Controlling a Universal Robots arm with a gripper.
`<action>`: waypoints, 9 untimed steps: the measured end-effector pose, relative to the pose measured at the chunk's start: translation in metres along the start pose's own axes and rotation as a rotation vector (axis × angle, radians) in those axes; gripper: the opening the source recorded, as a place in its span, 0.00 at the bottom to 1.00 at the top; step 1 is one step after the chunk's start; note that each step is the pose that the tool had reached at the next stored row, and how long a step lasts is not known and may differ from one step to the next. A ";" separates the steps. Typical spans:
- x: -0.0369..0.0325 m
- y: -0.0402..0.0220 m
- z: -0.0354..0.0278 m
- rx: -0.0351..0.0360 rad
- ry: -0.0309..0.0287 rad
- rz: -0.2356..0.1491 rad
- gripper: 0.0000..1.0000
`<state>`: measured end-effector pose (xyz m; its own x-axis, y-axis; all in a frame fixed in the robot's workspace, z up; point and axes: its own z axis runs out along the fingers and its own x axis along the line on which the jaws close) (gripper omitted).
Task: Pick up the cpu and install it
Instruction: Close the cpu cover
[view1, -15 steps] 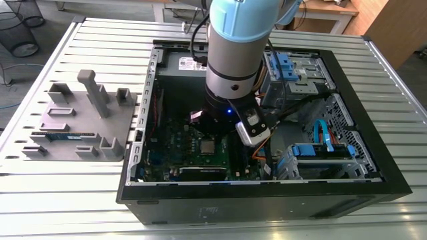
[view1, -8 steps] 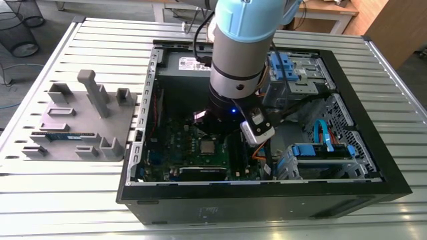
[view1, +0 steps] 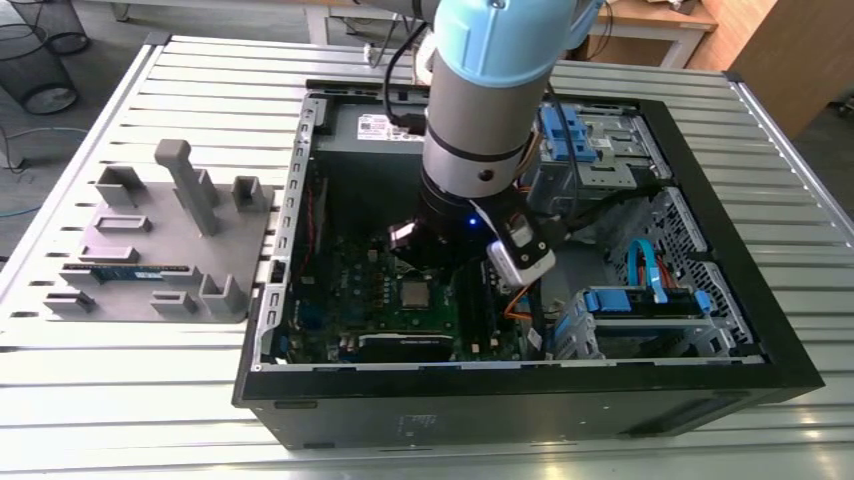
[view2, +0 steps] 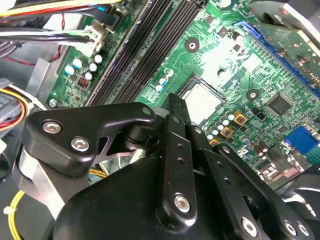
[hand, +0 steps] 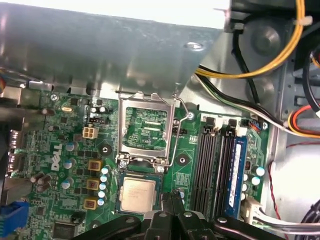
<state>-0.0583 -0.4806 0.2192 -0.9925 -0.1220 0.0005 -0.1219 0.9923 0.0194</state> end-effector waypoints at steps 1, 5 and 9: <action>0.0000 0.0000 0.0001 -0.0024 -0.0001 -0.012 0.11; 0.0000 0.0000 0.0002 -0.0126 -0.0009 -0.061 0.11; 0.0000 -0.0001 0.0005 -0.0114 -0.0094 -0.080 0.11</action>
<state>-0.0583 -0.4807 0.2187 -0.9796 -0.2007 -0.0109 -0.2009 0.9791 0.0304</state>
